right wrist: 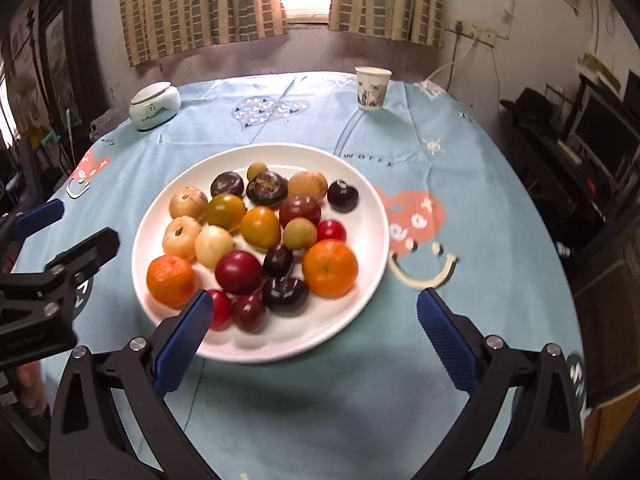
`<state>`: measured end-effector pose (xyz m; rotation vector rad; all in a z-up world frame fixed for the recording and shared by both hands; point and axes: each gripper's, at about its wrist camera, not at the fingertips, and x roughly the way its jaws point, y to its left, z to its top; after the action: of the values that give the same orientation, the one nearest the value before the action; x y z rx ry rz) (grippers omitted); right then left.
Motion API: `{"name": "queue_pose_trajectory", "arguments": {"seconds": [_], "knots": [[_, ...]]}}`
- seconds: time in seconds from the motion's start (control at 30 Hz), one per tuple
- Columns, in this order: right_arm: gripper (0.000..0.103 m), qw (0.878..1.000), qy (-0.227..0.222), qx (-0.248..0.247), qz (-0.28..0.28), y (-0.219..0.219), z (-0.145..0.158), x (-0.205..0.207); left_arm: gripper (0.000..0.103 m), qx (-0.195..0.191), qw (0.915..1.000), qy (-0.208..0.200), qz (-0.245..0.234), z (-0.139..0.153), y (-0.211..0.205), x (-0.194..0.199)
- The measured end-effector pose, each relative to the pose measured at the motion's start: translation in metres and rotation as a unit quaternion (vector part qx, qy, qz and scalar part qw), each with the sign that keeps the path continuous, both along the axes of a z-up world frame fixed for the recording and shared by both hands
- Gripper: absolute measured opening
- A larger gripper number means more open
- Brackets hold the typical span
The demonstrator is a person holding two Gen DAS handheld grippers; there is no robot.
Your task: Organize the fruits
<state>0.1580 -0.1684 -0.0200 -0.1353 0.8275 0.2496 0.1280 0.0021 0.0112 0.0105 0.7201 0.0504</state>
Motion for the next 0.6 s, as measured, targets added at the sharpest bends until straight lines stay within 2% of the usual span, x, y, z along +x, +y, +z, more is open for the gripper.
{"name": "queue_pose_trajectory", "arguments": {"seconds": [0.13,0.3,0.43,0.6], "knots": [[0.102,0.999,-0.011,0.035,0.023,-0.004,-0.001,0.005,0.101,-0.007,0.9996,-0.008,0.026,0.008,-0.002,-0.001],[0.102,0.999,-0.011,0.046,0.023,-0.013,-0.009,0.002,0.101,0.008,0.9998,-0.001,0.02,0.002,-0.013,0.007],[0.102,0.998,-0.014,0.058,0.003,-0.026,-0.011,0.002,0.101,0.014,0.9998,0.005,0.016,-0.01,-0.017,0.012],[0.102,0.995,0.007,0.091,-0.026,-0.045,-0.018,0.009,0.101,0.012,0.9998,0.017,0.002,-0.02,-0.022,0.013]]}}
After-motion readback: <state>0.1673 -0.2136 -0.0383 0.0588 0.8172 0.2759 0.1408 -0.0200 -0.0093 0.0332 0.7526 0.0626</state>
